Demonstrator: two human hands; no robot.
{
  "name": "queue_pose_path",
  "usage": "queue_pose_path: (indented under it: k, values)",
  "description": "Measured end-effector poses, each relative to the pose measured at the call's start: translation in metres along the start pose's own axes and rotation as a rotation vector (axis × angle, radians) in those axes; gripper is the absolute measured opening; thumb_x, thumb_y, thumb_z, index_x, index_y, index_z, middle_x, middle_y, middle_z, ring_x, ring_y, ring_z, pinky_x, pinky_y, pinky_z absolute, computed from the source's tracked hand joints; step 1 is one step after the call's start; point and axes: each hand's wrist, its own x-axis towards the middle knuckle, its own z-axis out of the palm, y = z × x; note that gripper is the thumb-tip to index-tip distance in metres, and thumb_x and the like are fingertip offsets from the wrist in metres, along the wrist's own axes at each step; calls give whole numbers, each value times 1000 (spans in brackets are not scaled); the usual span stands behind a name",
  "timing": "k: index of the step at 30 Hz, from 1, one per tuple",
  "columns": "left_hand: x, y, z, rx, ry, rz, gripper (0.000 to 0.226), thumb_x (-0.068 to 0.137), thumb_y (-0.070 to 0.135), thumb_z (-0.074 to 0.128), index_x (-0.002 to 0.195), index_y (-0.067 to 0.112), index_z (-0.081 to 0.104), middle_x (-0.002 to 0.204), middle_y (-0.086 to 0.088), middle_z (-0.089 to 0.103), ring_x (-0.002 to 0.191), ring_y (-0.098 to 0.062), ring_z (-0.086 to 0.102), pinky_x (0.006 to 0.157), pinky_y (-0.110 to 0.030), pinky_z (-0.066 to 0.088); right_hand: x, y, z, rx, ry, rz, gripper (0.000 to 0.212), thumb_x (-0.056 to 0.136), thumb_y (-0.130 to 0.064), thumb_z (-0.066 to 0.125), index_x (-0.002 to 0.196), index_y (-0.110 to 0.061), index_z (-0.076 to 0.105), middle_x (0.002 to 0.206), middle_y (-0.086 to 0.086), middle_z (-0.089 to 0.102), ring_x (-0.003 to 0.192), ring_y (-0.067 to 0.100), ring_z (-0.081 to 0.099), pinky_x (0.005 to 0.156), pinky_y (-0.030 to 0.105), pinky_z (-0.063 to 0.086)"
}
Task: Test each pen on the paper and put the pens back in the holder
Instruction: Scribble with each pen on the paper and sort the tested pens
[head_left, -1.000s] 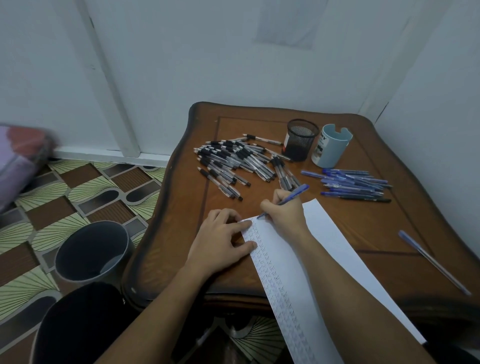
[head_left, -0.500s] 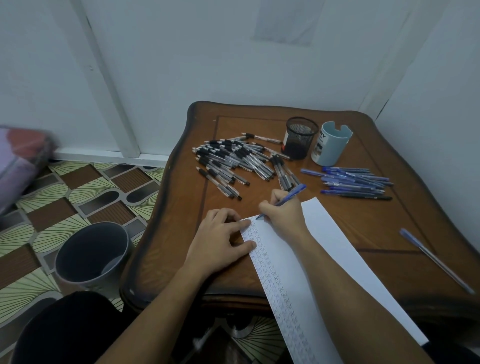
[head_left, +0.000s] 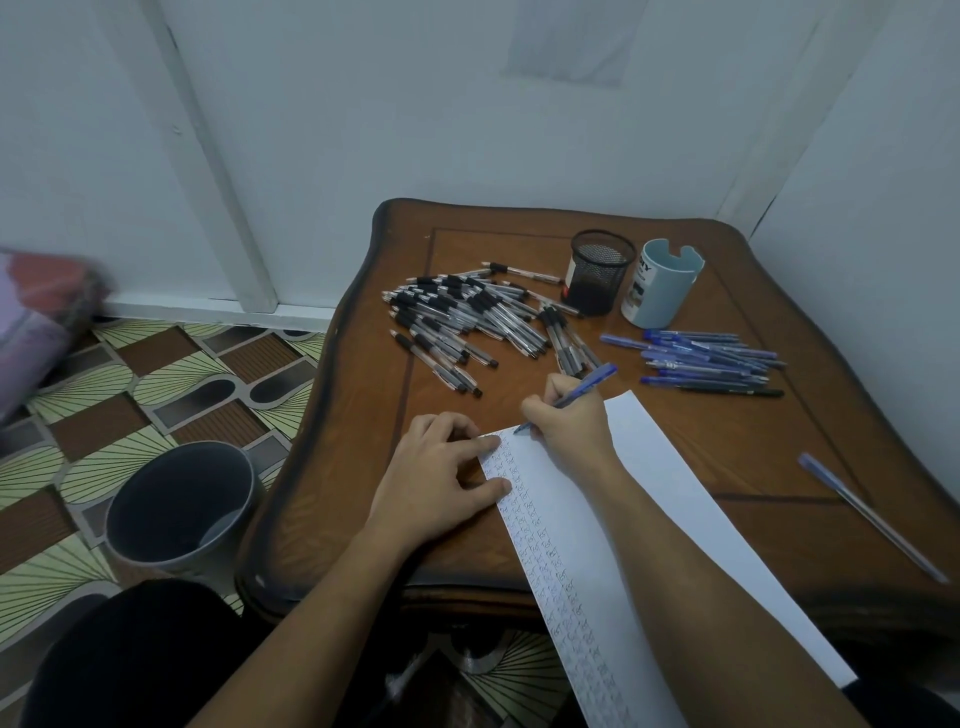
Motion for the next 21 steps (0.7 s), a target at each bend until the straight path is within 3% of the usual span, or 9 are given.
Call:
queue_pose_path:
  k: [21]
  values:
    - [1, 0, 0, -20, 10, 6, 54, 81, 63, 60, 129, 37, 58, 118, 22, 43, 116, -3, 28, 94, -23, 28, 2, 5, 3, -29, 10, 12, 39, 82, 0, 64, 57, -16, 40, 56, 6, 37, 57, 23, 46, 59, 35, 47]
